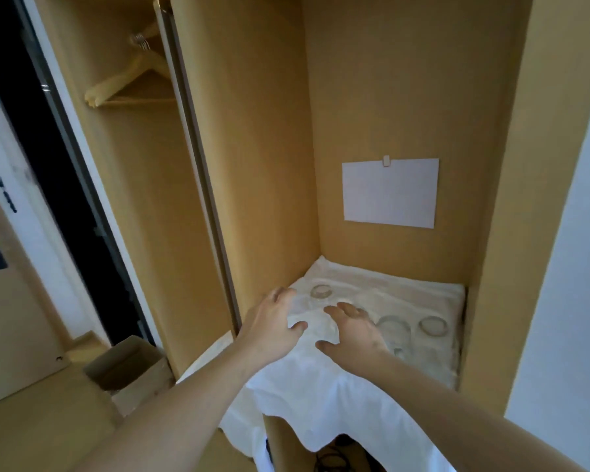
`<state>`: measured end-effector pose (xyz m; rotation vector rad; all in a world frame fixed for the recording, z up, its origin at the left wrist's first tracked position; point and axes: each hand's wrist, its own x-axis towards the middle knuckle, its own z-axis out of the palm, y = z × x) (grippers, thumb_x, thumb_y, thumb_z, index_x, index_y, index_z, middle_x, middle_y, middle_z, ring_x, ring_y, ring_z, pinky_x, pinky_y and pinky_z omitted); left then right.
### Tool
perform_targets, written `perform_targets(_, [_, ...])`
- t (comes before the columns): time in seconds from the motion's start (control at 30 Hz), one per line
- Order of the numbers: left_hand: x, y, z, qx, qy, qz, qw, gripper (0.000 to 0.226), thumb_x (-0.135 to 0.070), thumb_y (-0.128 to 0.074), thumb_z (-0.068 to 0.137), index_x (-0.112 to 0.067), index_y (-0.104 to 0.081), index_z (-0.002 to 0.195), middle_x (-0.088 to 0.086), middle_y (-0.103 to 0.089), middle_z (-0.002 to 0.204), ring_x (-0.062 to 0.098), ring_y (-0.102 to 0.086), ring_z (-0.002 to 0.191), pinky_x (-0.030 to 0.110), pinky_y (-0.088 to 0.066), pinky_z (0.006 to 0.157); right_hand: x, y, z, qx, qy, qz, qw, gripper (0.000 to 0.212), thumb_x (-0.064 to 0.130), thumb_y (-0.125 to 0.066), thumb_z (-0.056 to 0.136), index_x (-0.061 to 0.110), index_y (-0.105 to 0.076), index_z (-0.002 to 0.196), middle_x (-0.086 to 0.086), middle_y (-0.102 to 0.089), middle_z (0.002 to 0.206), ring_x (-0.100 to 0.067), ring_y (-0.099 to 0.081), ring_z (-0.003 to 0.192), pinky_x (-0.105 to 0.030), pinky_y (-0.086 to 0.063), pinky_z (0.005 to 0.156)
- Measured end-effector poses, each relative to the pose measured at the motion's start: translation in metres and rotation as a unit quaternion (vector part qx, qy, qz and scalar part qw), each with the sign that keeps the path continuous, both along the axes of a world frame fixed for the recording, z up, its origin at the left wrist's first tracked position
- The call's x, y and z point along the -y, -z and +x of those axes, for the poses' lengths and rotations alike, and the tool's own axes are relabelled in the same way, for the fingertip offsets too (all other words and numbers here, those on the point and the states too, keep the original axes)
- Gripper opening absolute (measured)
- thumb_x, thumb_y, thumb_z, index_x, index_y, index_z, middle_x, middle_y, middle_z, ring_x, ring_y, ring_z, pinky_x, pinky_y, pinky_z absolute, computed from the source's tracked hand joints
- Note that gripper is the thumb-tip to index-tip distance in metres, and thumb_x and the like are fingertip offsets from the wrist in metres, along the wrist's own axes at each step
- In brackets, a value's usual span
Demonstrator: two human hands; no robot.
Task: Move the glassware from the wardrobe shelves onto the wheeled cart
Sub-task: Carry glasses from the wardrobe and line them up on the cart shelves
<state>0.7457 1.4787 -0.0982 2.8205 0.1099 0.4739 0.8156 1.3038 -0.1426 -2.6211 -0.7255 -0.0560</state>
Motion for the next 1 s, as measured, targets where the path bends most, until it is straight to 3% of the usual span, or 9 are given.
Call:
perform_targets(0.17, [-0.001, 0.01, 0.069, -0.011, 0.034, -0.041, 0.999, 0.062, -0.041, -0.068, 0.091, -0.02, -0.045, 0.145, 0.001, -0.047, 0.146, 0.025, -0.046, 0.132, 0.03, -0.04, 0.099, 0.005, 0.014, 0.043, -0.027, 0.042, -0.008, 0.999, 0.078, 0.057, -0.062, 0.09, 0.028, -0.032, 0.155, 0.0, -0.03, 0.162, -0.025, -0.03, 0.147, -0.032, -0.03, 0.116])
perform_targets(0.33, [-0.012, 0.03, 0.134, -0.04, 0.065, -0.015, 0.997, 0.073, -0.043, -0.073, 0.086, -0.018, -0.044, 0.148, 0.008, -0.042, 0.151, 0.031, -0.041, 0.137, 0.038, -0.037, 0.111, 0.003, 0.021, 0.083, -0.037, 0.08, -0.011, 0.996, 0.078, 0.056, -0.063, 0.089, 0.027, -0.034, 0.155, -0.002, -0.029, 0.162, -0.025, -0.026, 0.148, -0.032, -0.025, 0.119])
perform_targets(0.47, [-0.025, 0.042, 0.186, -0.048, 0.082, 0.03, 0.995, 0.087, -0.055, -0.076, 0.076, -0.028, -0.04, 0.151, 0.007, -0.036, 0.157, 0.03, -0.035, 0.142, 0.037, -0.031, 0.115, -0.004, 0.025, 0.119, -0.025, 0.121, -0.014, 0.992, 0.076, 0.057, -0.062, 0.089, 0.028, -0.035, 0.154, -0.003, -0.031, 0.162, -0.025, -0.026, 0.148, -0.031, -0.023, 0.119])
perform_targets(0.6, [-0.037, 0.052, 0.226, -0.12, 0.125, 0.053, 0.983, 0.103, -0.057, -0.081, 0.071, -0.036, -0.026, 0.156, 0.006, -0.019, 0.163, 0.033, -0.019, 0.148, 0.047, -0.03, 0.117, -0.016, 0.032, 0.146, -0.043, 0.15, -0.039, 0.987, 0.079, 0.057, -0.062, 0.088, 0.03, -0.032, 0.156, -0.003, -0.027, 0.163, -0.024, -0.022, 0.15, -0.032, -0.021, 0.12])
perform_targets(0.7, [-0.042, 0.06, 0.25, -0.202, 0.161, 0.058, 0.964, 0.114, -0.052, -0.087, 0.065, -0.04, -0.02, 0.157, 0.003, -0.015, 0.164, 0.034, -0.021, 0.147, 0.05, -0.035, 0.114, -0.028, 0.034, 0.163, -0.084, 0.138, -0.075, 0.984, 0.085, 0.061, -0.067, 0.083, 0.032, -0.031, 0.155, -0.003, -0.028, 0.161, -0.027, -0.029, 0.146, -0.037, -0.03, 0.116])
perform_targets(0.83, [-0.046, 0.077, 0.274, -0.296, 0.224, 0.007, 0.929, 0.112, -0.036, -0.095, 0.059, -0.034, -0.032, 0.152, 0.003, -0.039, 0.147, 0.025, -0.047, 0.129, 0.039, -0.051, 0.1, -0.042, 0.04, 0.173, -0.207, 0.086, -0.166, 0.96, 0.097, 0.062, -0.081, 0.068, 0.031, -0.038, 0.15, -0.001, -0.045, 0.138, -0.023, -0.05, 0.125, -0.037, -0.048, 0.099])
perform_targets(0.9, [-0.045, 0.085, 0.283, -0.304, 0.247, -0.033, 0.919, 0.101, -0.028, -0.096, 0.055, -0.031, -0.041, 0.14, 0.004, -0.049, 0.13, 0.023, -0.055, 0.114, 0.036, -0.055, 0.091, -0.047, 0.043, 0.176, -0.228, 0.066, -0.231, 0.943, 0.1, 0.058, -0.087, 0.063, 0.027, -0.039, 0.145, -0.001, -0.045, 0.128, -0.022, -0.05, 0.116, -0.037, -0.05, 0.092])
perform_targets(1.0, [-0.044, 0.09, 0.294, -0.288, 0.271, -0.023, 0.918, 0.092, -0.03, -0.096, 0.049, -0.03, -0.045, 0.126, 0.0, -0.052, 0.112, 0.021, -0.057, 0.101, 0.036, -0.056, 0.083, -0.049, 0.042, 0.183, -0.24, 0.052, -0.284, 0.927, 0.106, 0.049, -0.093, 0.059, 0.02, -0.036, 0.143, -0.005, -0.044, 0.126, -0.023, -0.049, 0.113, -0.038, -0.051, 0.091])
